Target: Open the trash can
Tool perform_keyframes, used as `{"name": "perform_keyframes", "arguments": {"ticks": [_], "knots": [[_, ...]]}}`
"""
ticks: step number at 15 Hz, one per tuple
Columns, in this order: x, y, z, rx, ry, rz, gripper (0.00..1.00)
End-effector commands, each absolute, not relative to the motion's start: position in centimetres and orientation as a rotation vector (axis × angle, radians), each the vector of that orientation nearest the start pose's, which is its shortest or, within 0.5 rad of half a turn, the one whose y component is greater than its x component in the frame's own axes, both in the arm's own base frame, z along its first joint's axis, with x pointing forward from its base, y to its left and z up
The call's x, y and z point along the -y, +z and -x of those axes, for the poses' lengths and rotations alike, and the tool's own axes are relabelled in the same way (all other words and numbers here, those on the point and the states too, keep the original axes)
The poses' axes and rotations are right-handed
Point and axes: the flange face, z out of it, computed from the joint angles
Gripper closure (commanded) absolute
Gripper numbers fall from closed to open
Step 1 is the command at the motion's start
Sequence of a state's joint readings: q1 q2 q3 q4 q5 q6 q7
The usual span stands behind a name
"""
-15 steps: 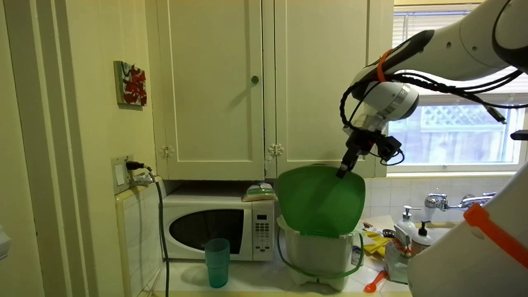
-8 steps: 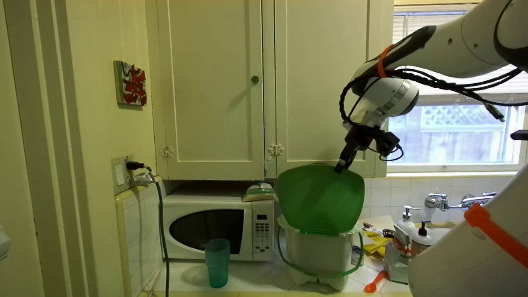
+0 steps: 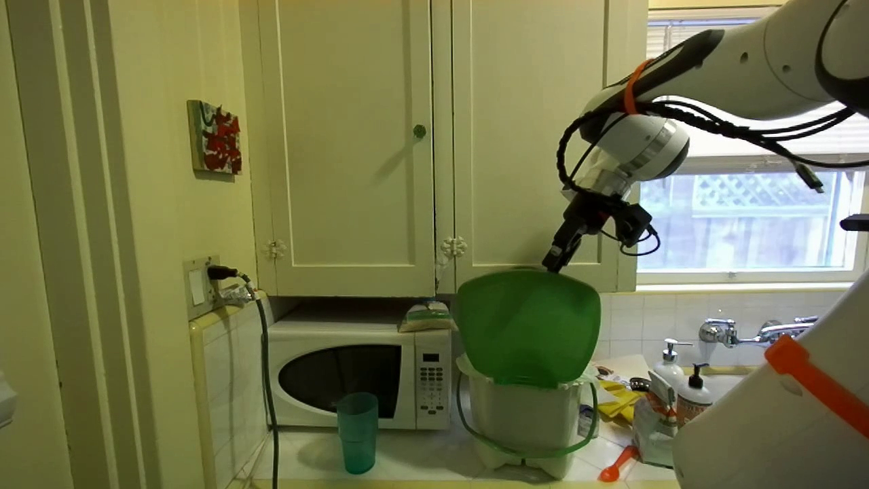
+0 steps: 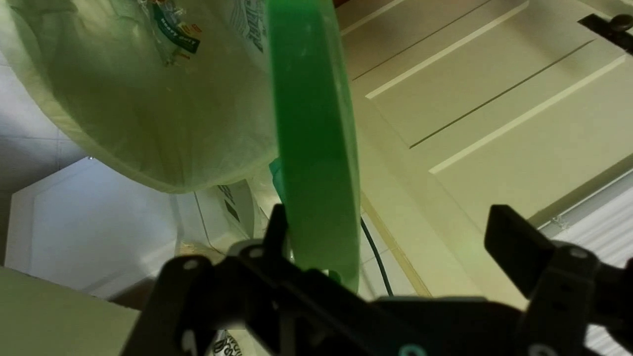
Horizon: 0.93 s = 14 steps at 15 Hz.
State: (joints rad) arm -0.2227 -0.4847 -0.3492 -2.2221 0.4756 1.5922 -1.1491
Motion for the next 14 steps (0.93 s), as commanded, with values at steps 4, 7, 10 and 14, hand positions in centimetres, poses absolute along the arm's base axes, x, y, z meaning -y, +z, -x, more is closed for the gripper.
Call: {"name": "perform_keyframes", "arguments": {"ticks": [4, 7, 10, 14], "knots": [[18.7, 56.6, -35.0, 0.691, -0.432, 2.362, 0.00], [18.7, 57.1, -35.2, 0.676, -0.439, 2.325, 0.00], [18.7, 57.2, -35.6, 0.658, -0.433, 2.304, 0.00], [18.8, 56.5, -36.2, 0.623, -0.419, 2.327, 0.00]]}}
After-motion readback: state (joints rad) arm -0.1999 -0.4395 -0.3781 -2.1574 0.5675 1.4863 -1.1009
